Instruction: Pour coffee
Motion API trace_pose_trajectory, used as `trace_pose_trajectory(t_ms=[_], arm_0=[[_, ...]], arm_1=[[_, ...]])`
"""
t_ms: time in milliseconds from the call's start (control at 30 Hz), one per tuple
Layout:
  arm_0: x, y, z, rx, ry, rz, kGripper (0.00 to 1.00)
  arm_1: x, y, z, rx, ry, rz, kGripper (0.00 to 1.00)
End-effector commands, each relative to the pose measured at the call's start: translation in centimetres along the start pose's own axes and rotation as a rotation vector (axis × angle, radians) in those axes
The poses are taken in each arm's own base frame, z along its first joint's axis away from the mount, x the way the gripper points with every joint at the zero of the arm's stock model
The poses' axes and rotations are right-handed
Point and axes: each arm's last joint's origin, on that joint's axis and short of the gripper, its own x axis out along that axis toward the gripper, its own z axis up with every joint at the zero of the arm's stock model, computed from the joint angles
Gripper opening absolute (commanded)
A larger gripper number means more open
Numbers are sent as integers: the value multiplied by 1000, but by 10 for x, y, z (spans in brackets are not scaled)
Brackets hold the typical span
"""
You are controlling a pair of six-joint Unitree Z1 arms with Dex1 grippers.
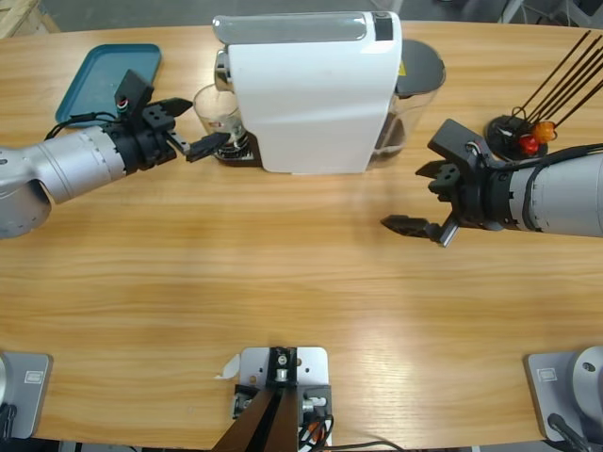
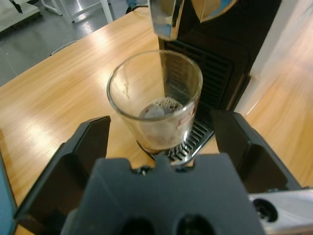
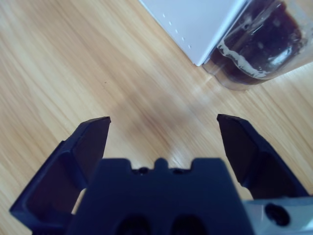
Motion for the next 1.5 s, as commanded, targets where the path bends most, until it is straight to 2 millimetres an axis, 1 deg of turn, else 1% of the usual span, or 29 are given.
trace_pose_trajectory(t_ms=[33,200,467,567,633,700,733,767,833,867,900,1067,1133,1200,1300,1400,1500], arm_0=[[22,-1,-7,-13,2,-26,877],[31,-1,-14,-17,13,-47,881],[41,0,-10,-15,-14,-47,881],[42,1,-9,-16,-17,-45,867],[42,2,-10,-18,-16,-42,804],[42,4,-10,-19,-16,-37,681],[42,4,-10,-20,-15,-35,592],[42,5,-10,-19,-16,-34,460],[42,5,-10,-18,-16,-34,247],[42,5,-10,-17,-18,-33,155],[41,6,-10,-17,-19,-30,106],[37,6,-13,-19,-10,-31,104],[27,5,-14,-18,-13,-15,108],[14,9,-12,-21,-15,47,108],[-9,20,-7,-32,-8,200,110],[-25,29,-4,-39,-14,293,112],[-39,43,-1,-59,-25,388,112]], arm_1=[[8,2,-1,4,21,23,982],[9,2,0,4,20,24,982],[10,2,-1,4,25,28,982],[11,2,0,5,27,28,982],[12,2,-1,5,30,30,982],[12,2,0,5,30,29,982],[12,2,0,5,30,30,982],[12,2,0,5,31,30,982],[12,2,0,5,31,29,982],[12,2,0,5,32,30,982],[12,2,0,5,32,30,982],[13,2,0,5,35,29,982],[13,2,0,5,35,29,982],[14,2,0,6,37,30,982],[15,2,0,5,40,30,982],[16,2,0,6,42,31,982],[16,2,0,6,42,31,982]])
